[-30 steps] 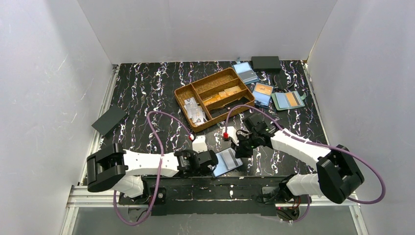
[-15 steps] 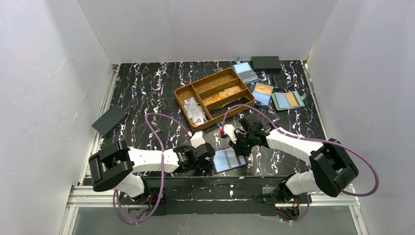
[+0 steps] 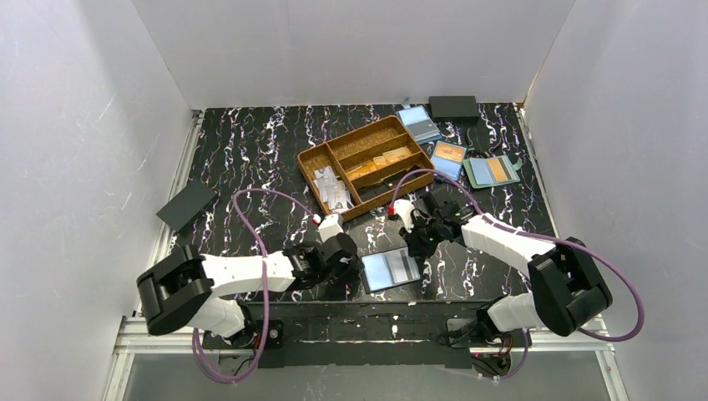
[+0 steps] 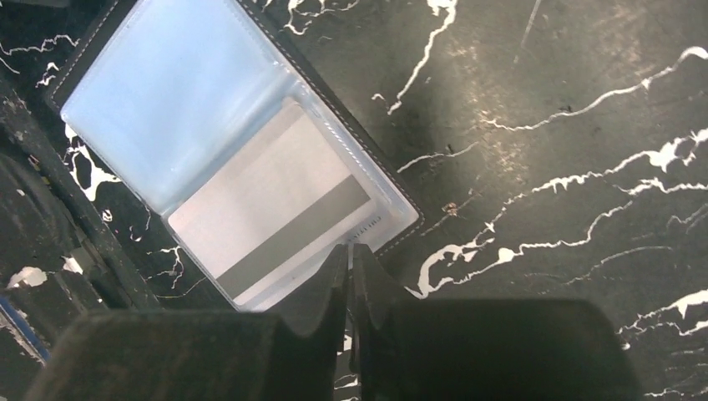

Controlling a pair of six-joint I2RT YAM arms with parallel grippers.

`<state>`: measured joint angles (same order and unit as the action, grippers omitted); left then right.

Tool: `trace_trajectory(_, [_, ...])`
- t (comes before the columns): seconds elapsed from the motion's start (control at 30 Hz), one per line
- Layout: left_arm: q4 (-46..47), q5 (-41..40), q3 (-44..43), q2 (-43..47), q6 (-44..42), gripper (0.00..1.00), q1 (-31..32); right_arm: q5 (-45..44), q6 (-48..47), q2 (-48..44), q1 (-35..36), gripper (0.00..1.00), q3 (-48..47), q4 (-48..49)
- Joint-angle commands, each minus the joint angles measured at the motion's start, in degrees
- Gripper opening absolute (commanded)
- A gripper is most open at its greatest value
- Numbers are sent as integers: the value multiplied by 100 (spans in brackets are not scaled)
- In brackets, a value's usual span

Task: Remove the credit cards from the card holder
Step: Remove the credit card from the card holder.

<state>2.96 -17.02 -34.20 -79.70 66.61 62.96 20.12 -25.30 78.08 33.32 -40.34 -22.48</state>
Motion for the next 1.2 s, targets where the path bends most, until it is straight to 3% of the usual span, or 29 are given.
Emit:
trace_trajectory(0.0, [44,-135,127,748,-542,26,-12,462,122,-204,-170,17,-233,26])
trace_trajectory(0.4, [774,672,478,1056,-601,50,24,1713,247,-493,-469,36,-399,-179])
trace_trajectory(0.53, [981,744,544,1035,-575,53,32,1831,566,-548,-585,40,-298,71])
trace_trajectory(0.8, [1329,913,374,505,-535,54,119,1474,1828,-241,-762,40,-186,601])
trace_trajectory(0.9, [1393,969,232,291,-568,46,152,1765,2209,-150,-1003,38,-84,731])
trace_trajectory(1.17, [1482,972,247,148,-553,44,190,2197,2337,499,-1302,35,-234,289])
